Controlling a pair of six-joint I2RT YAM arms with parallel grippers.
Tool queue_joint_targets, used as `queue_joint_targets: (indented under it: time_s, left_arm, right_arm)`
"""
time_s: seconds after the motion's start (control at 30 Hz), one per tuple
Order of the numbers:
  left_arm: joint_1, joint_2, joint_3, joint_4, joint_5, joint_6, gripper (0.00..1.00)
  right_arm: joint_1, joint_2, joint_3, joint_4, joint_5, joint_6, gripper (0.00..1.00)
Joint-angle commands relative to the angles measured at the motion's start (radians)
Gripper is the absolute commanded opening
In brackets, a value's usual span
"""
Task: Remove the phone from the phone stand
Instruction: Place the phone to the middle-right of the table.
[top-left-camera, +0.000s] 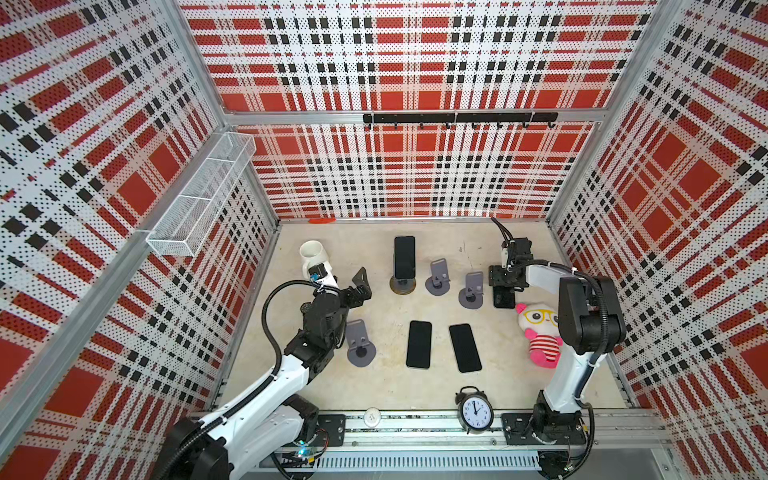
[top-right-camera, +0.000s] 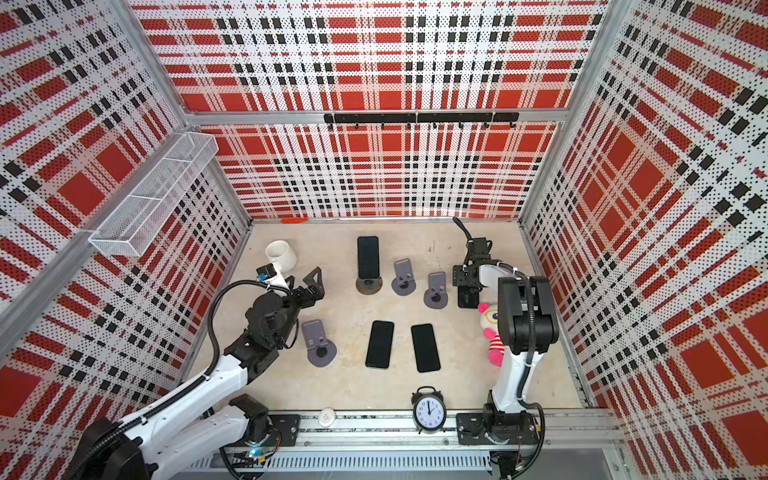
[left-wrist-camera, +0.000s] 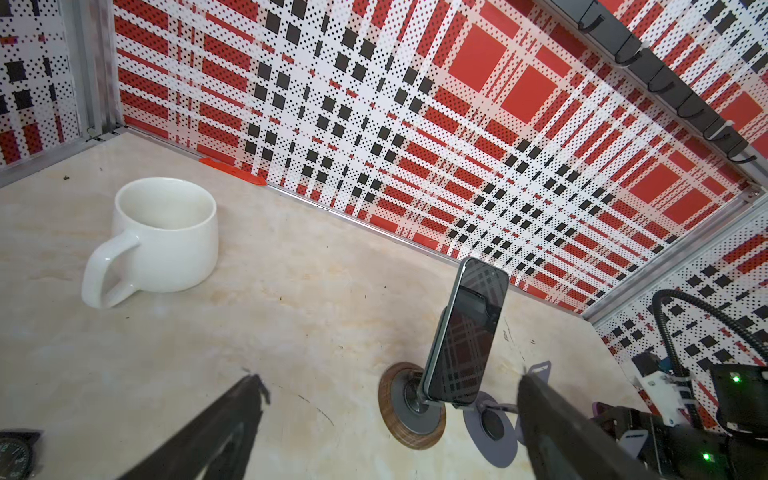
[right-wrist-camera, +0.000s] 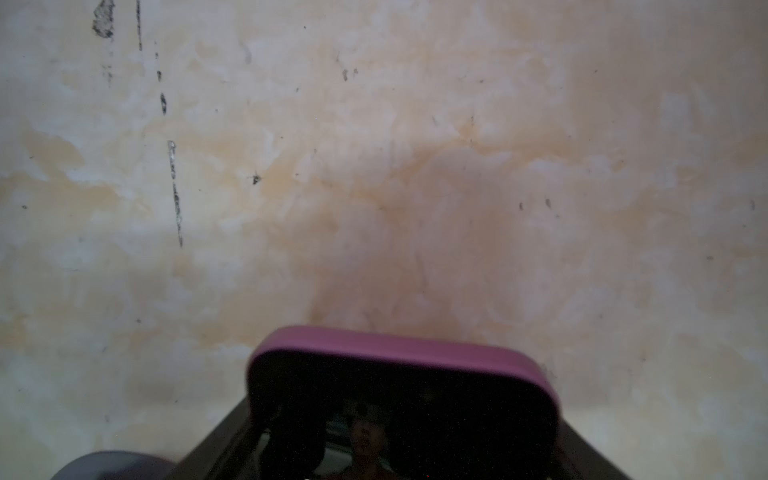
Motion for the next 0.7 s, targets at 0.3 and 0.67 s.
queue_joint_targets:
  time_s: [0.3,0.67]
  left_arm:
    - [-0.004,0.016,-0.003,0.023,0.011,0.015,0.98]
    - [-0.001,0.034,-0.002,0.029,0.005,0.018,0.98]
  right_arm:
    - [-0.005,0.016,-0.012,0.051,0.006,-0.023,0.78]
    - [-0.005,-0.025,-0.01,0.053,0.007,0.0,0.78]
